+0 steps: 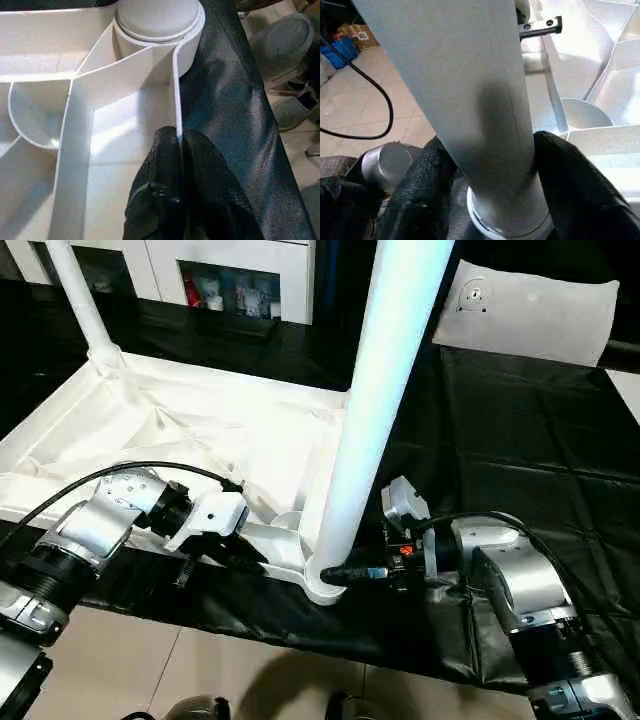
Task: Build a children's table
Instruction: Rotate leg to tighten
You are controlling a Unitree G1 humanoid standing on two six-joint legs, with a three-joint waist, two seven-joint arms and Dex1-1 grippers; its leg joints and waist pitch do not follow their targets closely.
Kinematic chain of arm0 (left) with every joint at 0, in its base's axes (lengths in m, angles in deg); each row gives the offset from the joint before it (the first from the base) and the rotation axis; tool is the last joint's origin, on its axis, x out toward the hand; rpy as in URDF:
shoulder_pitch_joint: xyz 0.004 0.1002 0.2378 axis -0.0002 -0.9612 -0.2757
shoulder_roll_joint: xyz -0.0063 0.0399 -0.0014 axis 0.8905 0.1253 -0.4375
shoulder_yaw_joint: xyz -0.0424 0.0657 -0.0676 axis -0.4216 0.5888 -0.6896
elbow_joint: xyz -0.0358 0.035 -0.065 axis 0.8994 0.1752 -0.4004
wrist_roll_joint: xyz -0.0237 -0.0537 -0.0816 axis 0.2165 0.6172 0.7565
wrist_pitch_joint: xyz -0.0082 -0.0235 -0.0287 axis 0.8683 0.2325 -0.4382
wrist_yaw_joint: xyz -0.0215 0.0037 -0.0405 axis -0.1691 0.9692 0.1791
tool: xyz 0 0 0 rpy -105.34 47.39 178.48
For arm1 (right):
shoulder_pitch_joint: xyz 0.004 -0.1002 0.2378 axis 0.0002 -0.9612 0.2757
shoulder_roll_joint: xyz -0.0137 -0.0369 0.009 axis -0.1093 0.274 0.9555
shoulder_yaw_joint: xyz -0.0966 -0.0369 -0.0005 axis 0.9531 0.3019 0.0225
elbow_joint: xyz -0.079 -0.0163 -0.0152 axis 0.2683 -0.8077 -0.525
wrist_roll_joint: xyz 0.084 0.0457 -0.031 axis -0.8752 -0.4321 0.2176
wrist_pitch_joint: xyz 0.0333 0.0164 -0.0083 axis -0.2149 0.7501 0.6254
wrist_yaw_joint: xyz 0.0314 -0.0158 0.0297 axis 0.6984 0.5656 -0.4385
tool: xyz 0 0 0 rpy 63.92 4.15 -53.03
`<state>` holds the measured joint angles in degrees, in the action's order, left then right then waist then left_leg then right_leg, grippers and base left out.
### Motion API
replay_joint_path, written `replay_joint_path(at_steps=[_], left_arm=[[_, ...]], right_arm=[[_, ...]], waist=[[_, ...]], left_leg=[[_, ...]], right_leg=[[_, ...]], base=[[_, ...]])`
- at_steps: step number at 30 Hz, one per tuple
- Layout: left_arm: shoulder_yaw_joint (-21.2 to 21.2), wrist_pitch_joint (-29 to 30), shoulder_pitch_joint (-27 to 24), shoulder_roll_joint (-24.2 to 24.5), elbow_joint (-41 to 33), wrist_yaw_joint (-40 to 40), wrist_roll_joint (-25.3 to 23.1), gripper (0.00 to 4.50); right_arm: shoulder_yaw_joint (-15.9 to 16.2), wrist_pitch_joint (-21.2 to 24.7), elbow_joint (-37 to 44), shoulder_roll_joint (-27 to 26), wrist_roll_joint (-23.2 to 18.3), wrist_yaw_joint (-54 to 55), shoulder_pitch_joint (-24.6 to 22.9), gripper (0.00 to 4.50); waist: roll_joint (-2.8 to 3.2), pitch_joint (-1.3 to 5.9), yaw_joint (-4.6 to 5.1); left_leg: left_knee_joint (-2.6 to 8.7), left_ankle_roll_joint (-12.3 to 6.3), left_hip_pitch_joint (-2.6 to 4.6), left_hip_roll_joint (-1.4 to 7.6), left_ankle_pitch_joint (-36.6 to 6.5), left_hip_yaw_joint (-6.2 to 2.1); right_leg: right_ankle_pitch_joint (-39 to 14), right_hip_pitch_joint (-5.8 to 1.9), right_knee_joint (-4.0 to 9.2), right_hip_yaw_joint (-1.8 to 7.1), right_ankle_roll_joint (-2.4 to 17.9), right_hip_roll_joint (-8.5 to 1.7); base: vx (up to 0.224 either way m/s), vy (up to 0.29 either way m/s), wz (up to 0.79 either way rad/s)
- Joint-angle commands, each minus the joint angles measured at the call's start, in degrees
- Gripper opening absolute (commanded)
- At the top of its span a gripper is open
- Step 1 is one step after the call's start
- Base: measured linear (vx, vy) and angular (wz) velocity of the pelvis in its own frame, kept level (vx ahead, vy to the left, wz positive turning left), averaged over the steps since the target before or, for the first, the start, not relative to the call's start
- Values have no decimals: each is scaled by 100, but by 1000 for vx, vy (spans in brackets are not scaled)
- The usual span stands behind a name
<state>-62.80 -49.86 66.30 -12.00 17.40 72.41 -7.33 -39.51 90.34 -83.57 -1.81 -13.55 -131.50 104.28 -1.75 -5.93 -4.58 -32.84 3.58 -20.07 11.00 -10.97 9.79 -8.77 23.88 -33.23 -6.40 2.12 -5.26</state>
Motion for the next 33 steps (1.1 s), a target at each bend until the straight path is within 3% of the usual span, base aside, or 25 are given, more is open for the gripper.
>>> replay_joint_path(at_steps=[1,5,7,11,13,17,21,25,26,29,33], left_arm=[[341,-40,-76,-3,162,92,-242,0],[216,240,-68,-142,214,-294,-264,0],[155,408,-55,-221,226,-483,-264,0],[-125,1156,-79,-694,68,-1237,-96,0],[-211,1497,-93,-920,-26,-1561,-48,0],[-413,2017,-29,-1395,-42,-2384,-63,0],[-702,2605,113,-1875,-1,-3329,-129,0],[-958,3080,196,-2243,-143,-4165,-259,0],[-968,3136,205,-2285,-191,-4279,-292,0],[-950,3157,190,-2272,-248,-4292,-316,0],[-925,3153,161,-2224,-314,-4245,-355,0]], right_arm=[[44,67,72,6,-130,-144,34,212],[-143,392,365,-149,-340,285,-158,205],[-196,500,486,-221,-368,506,-244,204],[-221,874,834,-748,90,1990,-482,204],[-244,1116,914,-1067,254,2632,-496,203],[-355,1532,999,-1767,423,3789,-409,199],[-387,1886,962,-2368,780,4906,-271,197],[-611,2152,874,-3095,926,5946,-129,196],[-627,2164,881,-3220,922,6077,-120,196],[-624,2119,911,-3262,949,6139,-134,265],[-592,2088,968,-3232,969,6092,-171,267]], waist=[[-48,399,19],[-42,383,2],[-55,371,-11],[-43,313,23],[-43,287,83],[-28,253,253],[8,245,427],[31,255,506],[27,265,503],[33,268,494],[30,287,466]], left_leg=[[319,-536,-15,225,-595,-2],[330,-507,-11,229,-634,-4],[341,-446,-7,216,-775,-6],[374,-247,45,199,-1073,-19],[397,-87,36,158,-1246,-54],[408,-50,28,135,-1685,-115],[425,-15,87,160,-2061,-164],[466,-65,84,173,-2220,-183],[471,-67,80,176,-2196,-188],[491,-147,60,187,-2012,-151],[491,-216,30,194,-1717,-117]], right_leg=[[-1537,-375,336,349,1082,-346],[-1555,-377,348,352,1072,-338],[-1922,-368,394,344,947,-351],[-2676,-312,508,336,721,-354],[-3377,-315,594,290,391,-357],[-3858,-301,710,211,132,-357],[-3761,-292,798,115,133,-371],[-3442,-299,799,125,215,-379],[-3382,-308,796,126,230,-384],[-2916,-294,748,200,381,-372],[-2498,-317,678,263,539,-389]], base=[[0,0,0],[0,0,0],[0,0,0],[0,0,0],[0,0,0],[-13,4,-1],[-11,14,-2],[0,0,0],[0,0,0],[0,0,0],[0,0,0]])
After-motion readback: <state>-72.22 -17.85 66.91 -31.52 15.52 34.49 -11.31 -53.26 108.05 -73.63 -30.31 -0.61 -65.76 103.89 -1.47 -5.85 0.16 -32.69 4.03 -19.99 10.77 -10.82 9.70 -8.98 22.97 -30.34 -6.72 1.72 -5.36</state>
